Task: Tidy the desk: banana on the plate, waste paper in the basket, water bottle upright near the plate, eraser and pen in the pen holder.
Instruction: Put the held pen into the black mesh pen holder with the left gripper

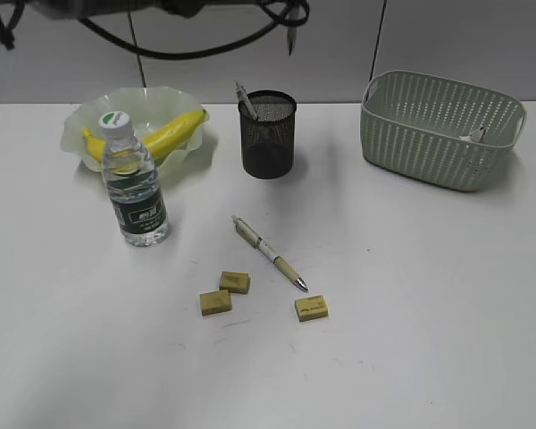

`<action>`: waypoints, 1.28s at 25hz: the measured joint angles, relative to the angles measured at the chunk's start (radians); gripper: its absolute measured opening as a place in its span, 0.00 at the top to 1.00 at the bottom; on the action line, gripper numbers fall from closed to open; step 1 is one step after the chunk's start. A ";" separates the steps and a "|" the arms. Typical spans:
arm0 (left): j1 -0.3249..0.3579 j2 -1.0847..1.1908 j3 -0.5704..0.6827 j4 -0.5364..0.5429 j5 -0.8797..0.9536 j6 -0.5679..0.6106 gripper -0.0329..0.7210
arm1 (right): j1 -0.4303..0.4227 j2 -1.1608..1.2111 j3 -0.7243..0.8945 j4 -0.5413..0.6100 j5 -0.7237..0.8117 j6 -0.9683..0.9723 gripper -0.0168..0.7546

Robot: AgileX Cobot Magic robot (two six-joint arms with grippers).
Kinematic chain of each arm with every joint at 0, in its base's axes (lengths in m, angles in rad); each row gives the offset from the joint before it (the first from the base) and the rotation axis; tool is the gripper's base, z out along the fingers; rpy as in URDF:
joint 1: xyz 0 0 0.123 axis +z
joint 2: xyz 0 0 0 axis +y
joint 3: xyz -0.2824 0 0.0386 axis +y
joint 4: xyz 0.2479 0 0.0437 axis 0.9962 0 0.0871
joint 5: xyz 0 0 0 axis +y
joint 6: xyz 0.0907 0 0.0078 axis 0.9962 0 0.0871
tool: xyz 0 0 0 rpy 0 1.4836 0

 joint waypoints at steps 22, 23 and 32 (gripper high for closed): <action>0.051 0.145 0.255 -0.085 -0.442 0.016 0.83 | 0.000 0.000 0.000 0.000 0.000 0.000 0.28; 0.050 0.152 0.255 -0.080 -0.444 0.016 0.83 | 0.000 0.000 0.000 0.000 0.000 0.000 0.28; 0.050 0.165 0.255 -0.075 -0.466 0.019 0.49 | 0.000 0.000 0.000 0.000 0.000 0.000 0.28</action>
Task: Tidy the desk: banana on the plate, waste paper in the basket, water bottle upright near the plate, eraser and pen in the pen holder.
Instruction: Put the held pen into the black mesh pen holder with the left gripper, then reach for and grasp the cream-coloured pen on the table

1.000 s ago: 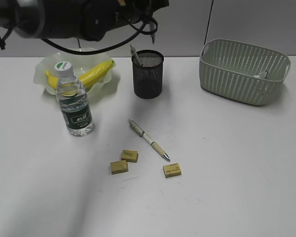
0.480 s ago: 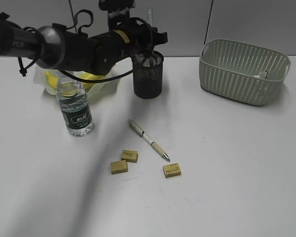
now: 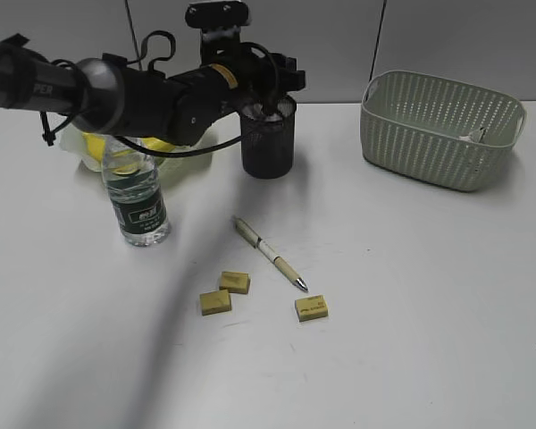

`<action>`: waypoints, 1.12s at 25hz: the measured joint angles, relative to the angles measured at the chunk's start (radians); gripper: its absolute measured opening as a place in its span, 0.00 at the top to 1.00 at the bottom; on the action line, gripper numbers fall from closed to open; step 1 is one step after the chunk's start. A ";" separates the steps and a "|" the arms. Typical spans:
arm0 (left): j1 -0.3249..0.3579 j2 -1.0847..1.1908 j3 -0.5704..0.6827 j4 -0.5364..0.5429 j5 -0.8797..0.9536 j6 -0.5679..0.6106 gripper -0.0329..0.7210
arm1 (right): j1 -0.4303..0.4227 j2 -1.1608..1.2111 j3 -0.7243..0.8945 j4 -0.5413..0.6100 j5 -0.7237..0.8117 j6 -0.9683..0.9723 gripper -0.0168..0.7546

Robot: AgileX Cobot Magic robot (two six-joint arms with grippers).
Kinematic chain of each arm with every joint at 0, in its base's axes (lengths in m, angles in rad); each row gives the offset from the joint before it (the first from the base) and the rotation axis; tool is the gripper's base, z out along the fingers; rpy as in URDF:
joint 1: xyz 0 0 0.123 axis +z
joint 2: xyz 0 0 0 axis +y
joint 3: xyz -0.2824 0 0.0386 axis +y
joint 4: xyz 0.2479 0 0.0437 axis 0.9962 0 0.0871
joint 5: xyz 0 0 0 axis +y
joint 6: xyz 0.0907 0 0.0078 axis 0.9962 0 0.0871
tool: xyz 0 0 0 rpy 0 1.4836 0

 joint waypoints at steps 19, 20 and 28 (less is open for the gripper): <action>0.000 -0.478 0.000 0.076 0.465 0.000 0.43 | 0.000 0.000 0.000 0.000 0.000 0.000 0.28; 0.000 -0.517 0.000 0.101 0.534 0.000 0.43 | 0.000 0.000 0.000 0.000 0.000 0.000 0.28; 0.000 -0.797 0.000 0.229 1.029 0.005 0.43 | 0.000 0.000 0.000 0.000 0.000 0.000 0.28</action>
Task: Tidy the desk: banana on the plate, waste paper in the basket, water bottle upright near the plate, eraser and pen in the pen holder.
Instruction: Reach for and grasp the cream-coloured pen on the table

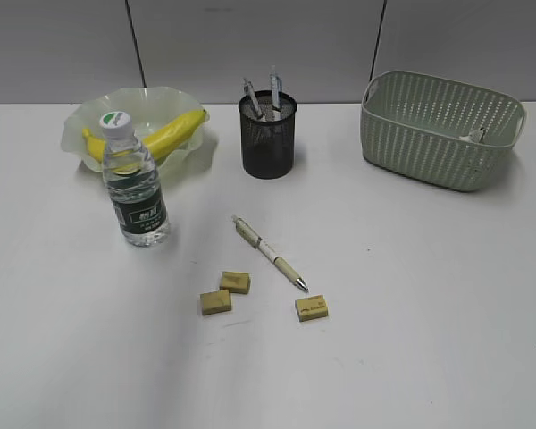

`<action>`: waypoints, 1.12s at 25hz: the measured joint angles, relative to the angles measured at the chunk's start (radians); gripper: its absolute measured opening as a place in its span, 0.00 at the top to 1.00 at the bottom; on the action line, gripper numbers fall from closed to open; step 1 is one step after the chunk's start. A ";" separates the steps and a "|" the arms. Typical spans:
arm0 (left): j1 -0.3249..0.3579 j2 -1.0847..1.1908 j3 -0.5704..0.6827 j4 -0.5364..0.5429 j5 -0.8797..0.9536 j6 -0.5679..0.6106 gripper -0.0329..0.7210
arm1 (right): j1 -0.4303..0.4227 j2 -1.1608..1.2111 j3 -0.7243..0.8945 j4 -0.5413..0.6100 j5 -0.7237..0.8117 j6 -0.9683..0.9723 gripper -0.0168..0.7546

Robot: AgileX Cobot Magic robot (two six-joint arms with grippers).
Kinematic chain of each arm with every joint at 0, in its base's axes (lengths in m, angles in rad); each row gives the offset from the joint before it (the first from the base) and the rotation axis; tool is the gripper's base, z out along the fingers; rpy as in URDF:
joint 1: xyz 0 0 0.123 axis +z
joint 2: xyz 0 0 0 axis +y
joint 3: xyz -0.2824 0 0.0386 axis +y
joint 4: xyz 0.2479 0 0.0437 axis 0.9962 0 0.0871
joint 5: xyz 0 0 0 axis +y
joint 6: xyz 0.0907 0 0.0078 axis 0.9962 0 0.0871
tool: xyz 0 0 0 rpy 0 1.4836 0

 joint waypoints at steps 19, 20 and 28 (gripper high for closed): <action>0.000 -0.480 0.289 -0.035 0.589 0.113 0.43 | 0.000 0.538 -0.048 0.017 -0.375 -0.054 0.28; 0.000 -0.521 0.335 -0.042 0.589 0.114 0.43 | 0.000 0.578 -0.060 0.017 -0.394 -0.055 0.28; 0.000 -0.991 0.861 -0.102 0.491 0.116 0.43 | 0.000 0.765 -0.150 0.017 -0.434 -0.057 0.28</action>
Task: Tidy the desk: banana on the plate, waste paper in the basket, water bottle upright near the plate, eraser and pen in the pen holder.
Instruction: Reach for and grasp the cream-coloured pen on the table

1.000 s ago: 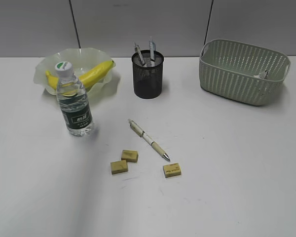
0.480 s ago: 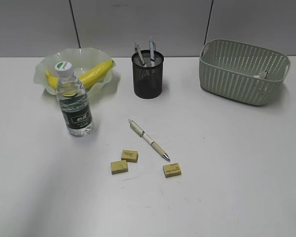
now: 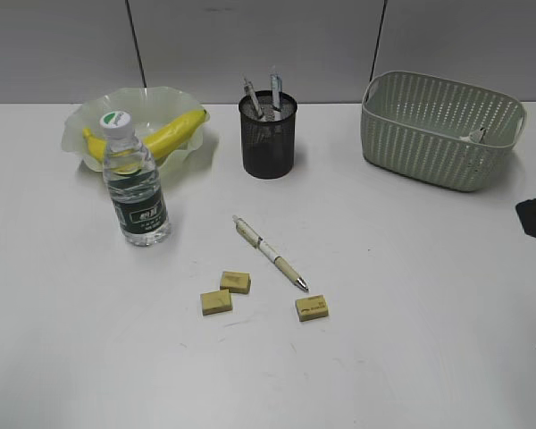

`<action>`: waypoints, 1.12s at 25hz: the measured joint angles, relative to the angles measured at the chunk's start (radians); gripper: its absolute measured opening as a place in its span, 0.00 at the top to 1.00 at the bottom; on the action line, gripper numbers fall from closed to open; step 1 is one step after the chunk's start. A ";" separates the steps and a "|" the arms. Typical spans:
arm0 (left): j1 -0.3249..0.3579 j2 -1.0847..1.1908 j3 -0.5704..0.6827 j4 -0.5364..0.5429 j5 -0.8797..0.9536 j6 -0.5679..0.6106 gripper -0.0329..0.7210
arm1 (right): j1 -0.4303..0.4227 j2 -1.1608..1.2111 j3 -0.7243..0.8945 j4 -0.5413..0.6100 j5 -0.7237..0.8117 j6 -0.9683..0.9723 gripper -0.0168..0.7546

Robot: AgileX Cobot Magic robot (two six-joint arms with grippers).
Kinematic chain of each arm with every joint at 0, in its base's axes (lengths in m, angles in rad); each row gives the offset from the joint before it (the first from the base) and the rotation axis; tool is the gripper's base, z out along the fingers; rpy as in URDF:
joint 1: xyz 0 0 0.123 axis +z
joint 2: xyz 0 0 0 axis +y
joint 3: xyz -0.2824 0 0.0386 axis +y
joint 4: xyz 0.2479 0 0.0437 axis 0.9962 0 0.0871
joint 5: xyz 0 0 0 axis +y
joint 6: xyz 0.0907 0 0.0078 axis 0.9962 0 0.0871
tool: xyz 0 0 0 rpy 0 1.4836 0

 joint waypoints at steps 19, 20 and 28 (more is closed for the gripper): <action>-0.001 -0.516 0.215 -0.010 -0.060 0.002 0.49 | 0.000 0.102 -0.102 -0.005 -0.086 -0.050 0.28; -0.001 -0.516 0.215 -0.011 -0.060 0.002 0.50 | 0.000 0.137 -0.127 -0.005 -0.086 -0.050 0.28; -0.001 -0.516 0.215 -0.011 -0.060 0.003 0.51 | 0.043 0.540 -0.435 0.000 -0.006 -0.051 0.28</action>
